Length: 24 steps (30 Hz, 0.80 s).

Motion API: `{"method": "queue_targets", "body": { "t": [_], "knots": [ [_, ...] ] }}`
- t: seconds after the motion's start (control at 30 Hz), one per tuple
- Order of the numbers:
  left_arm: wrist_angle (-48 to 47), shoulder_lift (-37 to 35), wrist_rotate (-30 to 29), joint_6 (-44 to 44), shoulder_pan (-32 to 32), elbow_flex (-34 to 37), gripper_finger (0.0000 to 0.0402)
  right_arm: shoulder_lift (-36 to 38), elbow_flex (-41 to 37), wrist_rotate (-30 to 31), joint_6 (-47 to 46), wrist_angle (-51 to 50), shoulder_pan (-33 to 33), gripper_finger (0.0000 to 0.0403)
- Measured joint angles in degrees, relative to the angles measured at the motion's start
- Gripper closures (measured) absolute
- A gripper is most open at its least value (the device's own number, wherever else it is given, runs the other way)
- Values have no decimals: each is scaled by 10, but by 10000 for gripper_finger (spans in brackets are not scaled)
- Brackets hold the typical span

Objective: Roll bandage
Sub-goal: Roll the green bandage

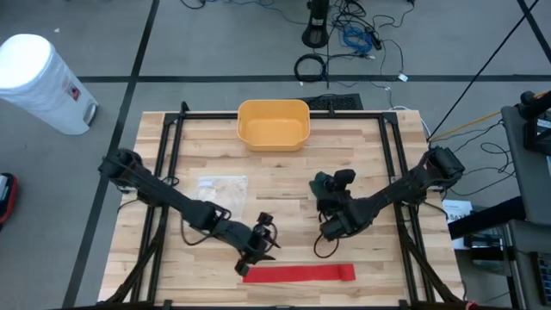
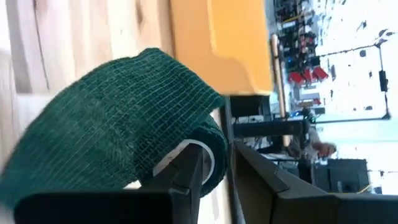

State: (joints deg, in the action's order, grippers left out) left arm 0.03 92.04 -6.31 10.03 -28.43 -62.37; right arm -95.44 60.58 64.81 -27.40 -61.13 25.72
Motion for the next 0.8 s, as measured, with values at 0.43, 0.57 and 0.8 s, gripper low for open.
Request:
{"method": "queue_targets", "body": {
  "t": [0.43,0.57,0.8],
  "knots": [
    [36,-87,-31,71,-66,0,230,0,239,2,54,-82,67,330],
    [59,-103,-78,109,-71,0,230,1,293,2,79,-82,88,330],
    [111,-139,-105,174,-71,0,230,1,378,3,117,-81,130,330]
  ]
}}
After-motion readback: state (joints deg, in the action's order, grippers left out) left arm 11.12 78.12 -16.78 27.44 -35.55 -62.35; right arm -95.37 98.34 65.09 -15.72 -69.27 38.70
